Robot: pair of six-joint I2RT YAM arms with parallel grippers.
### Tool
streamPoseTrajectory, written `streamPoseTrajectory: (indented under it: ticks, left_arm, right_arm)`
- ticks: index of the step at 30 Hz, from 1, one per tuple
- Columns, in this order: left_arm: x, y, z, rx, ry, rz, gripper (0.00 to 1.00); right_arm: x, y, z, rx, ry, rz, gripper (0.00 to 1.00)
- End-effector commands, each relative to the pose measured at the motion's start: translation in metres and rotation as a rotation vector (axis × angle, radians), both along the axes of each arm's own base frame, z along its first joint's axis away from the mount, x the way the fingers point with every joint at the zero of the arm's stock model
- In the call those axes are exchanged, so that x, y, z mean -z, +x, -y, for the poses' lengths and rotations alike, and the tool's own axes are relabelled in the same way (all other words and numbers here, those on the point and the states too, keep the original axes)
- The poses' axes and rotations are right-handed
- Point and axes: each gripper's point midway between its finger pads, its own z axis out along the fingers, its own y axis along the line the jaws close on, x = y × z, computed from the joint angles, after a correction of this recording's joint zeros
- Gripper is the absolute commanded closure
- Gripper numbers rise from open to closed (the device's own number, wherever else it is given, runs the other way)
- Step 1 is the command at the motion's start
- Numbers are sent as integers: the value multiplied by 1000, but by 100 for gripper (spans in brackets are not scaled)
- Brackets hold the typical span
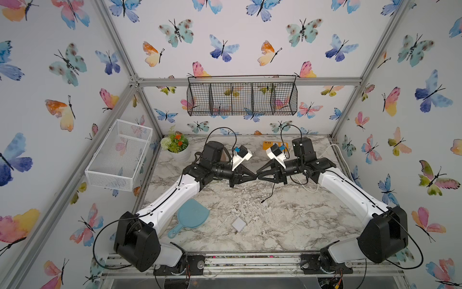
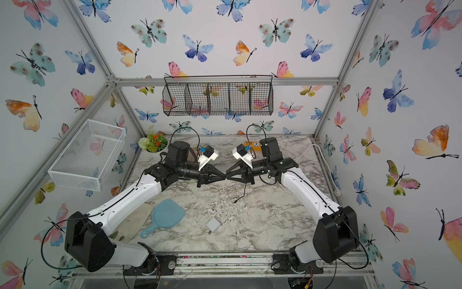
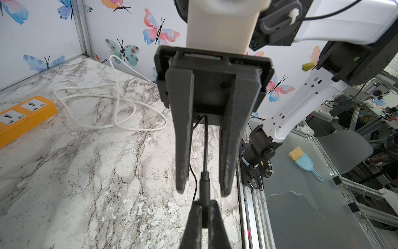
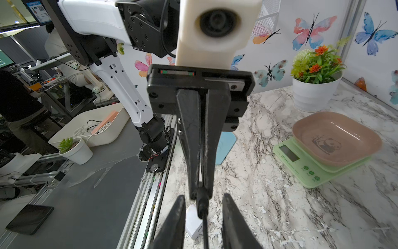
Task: Charge the electronic scale
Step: Pick up the charging cable from the center of the board.
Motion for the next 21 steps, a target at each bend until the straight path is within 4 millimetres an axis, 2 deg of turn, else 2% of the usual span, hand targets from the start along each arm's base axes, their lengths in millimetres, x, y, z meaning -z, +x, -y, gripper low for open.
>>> streamPoseTrajectory:
  ticks: [1, 5, 7, 8, 11, 13, 17, 19, 21]
  left_arm:
    - [-3, 5, 0, -6, 4, 13, 95]
    - [-2, 4, 0, -3, 5, 12, 95]
    - [-1, 5, -1, -7, 8, 15, 92]
    - [-1, 4, -1, -8, 7, 19, 82]
    - [-5, 6, -3, -35, -1, 44, 32]
    - [-7, 9, -6, -81, -7, 69, 16]
    - [-15, 26, -20, -269, -34, 121, 0]
    - [-9, 31, -27, -355, -56, 110, 1]
    - [4, 32, -30, -422, -70, 66, 0]
  right_arm:
    - [-12, -6, -2, -25, 25, 4, 79]
    - [-13, -9, -1, -27, 32, 12, 94]
    - [-15, -9, -1, -19, 37, 17, 98]
    - [-16, -9, 0, -16, 42, 20, 98]
    - [-16, -9, 0, -7, 47, 26, 98]
    - [-15, -8, 0, 2, 44, 31, 98]
    - [-6, 15, 2, 143, -19, 38, 98]
    - [-1, 32, 5, 238, -49, 34, 98]
    - [1, 45, 9, 301, -53, 23, 98]
